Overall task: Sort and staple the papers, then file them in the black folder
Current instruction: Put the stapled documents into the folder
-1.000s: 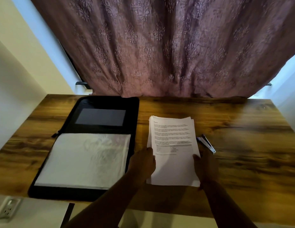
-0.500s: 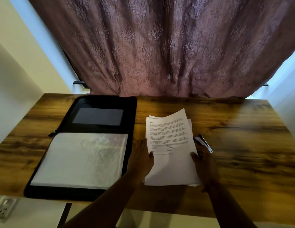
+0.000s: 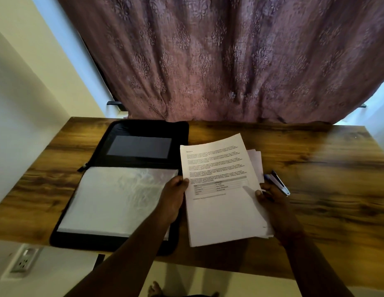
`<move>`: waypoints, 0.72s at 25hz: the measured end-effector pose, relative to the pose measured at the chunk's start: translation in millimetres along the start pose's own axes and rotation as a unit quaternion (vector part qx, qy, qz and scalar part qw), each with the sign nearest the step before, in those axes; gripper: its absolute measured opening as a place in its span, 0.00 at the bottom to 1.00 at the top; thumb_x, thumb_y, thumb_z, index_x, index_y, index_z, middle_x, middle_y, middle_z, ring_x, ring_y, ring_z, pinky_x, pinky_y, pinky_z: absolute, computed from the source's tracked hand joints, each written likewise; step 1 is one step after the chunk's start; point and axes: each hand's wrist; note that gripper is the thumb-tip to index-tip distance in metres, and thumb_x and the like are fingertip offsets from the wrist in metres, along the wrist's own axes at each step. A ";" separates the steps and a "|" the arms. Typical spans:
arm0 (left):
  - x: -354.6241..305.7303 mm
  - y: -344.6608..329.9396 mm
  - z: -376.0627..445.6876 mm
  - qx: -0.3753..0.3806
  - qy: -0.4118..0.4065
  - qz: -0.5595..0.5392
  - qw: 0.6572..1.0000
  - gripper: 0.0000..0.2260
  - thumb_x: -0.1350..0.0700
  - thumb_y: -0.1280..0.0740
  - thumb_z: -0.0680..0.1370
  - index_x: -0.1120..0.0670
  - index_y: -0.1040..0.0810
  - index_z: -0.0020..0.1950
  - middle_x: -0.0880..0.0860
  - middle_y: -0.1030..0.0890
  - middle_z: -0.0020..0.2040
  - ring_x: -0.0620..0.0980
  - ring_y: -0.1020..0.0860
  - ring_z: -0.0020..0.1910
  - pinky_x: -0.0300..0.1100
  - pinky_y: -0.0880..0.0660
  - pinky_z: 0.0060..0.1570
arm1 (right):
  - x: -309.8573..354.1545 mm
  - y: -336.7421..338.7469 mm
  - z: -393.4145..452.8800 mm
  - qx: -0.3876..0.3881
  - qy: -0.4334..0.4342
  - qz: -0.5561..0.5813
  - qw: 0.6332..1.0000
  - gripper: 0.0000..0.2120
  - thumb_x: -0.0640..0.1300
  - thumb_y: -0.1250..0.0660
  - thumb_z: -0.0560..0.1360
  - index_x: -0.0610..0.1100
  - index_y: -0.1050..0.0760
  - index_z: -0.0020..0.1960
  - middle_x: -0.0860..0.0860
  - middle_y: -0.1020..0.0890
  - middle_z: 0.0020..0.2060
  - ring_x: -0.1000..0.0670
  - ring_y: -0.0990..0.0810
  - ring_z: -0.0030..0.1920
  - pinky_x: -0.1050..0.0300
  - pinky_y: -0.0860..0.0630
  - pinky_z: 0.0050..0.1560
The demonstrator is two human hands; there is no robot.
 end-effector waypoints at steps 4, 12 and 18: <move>-7.6 16.6 7.1 -0.056 0.015 -0.132 0.990 0.07 0.59 0.39 0.83 0.57 0.21 0.51 0.57 0.15 0.50 0.58 0.17 0.49 0.57 0.20 0.53 | 4.2 -23.6 -13.0 0.057 -0.087 0.289 0.952 0.21 0.51 0.45 0.80 0.42 0.29 0.69 0.40 0.22 0.62 0.38 0.22 0.60 0.38 0.21 0.54; -12.0 58.7 -4.1 0.103 0.062 -0.077 0.990 0.09 0.62 0.40 0.82 0.54 0.26 0.60 0.55 0.16 0.54 0.52 0.15 0.49 0.50 0.18 0.45 | -19.0 -118.1 -23.1 -0.082 -0.186 0.246 0.948 0.16 0.40 0.25 0.69 0.45 0.23 0.56 0.40 0.21 0.57 0.37 0.22 0.57 0.37 0.22 0.55; 12.1 86.7 0.5 0.115 -0.092 0.284 0.948 0.08 0.48 0.36 0.81 0.52 0.25 0.55 0.48 0.20 0.51 0.48 0.20 0.49 0.39 0.23 0.44 | -23.4 -144.1 -32.9 -0.132 -0.109 0.206 0.963 0.13 0.36 0.35 0.79 0.44 0.25 0.62 0.43 0.20 0.58 0.41 0.18 0.51 0.48 0.19 0.43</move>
Point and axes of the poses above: each hand's wrist, its own z-axis towards the middle knuckle, its own y-axis out of the back of the hand, x = y × z
